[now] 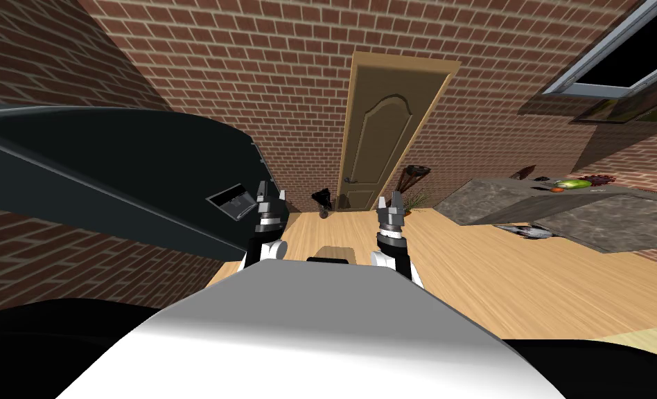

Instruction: Pull the door open

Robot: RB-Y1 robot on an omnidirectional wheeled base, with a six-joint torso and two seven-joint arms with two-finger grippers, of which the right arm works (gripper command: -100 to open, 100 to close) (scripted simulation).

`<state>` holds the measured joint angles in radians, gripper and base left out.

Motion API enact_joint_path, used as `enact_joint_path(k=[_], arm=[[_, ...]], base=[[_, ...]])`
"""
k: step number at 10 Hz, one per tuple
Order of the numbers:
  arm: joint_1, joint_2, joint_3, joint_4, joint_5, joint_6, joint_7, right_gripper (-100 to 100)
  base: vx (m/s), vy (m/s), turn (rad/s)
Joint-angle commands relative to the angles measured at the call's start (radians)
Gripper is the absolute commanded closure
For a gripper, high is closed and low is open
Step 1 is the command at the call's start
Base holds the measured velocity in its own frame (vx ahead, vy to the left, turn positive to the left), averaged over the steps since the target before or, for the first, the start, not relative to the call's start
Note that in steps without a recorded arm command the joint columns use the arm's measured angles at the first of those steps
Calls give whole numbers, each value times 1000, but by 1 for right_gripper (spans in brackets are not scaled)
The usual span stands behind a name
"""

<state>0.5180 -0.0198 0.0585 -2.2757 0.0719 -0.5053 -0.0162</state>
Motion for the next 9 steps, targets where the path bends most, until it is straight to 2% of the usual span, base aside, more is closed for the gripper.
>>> enact_joint_path(k=[1, 9], arm=[[-13, -10, -7, 35, -3, -2, -1, -100], [-78, -47, -40, 213, -20, -12, -8, -100]], base=[[56, -18, 63], [135, -23, 59]])
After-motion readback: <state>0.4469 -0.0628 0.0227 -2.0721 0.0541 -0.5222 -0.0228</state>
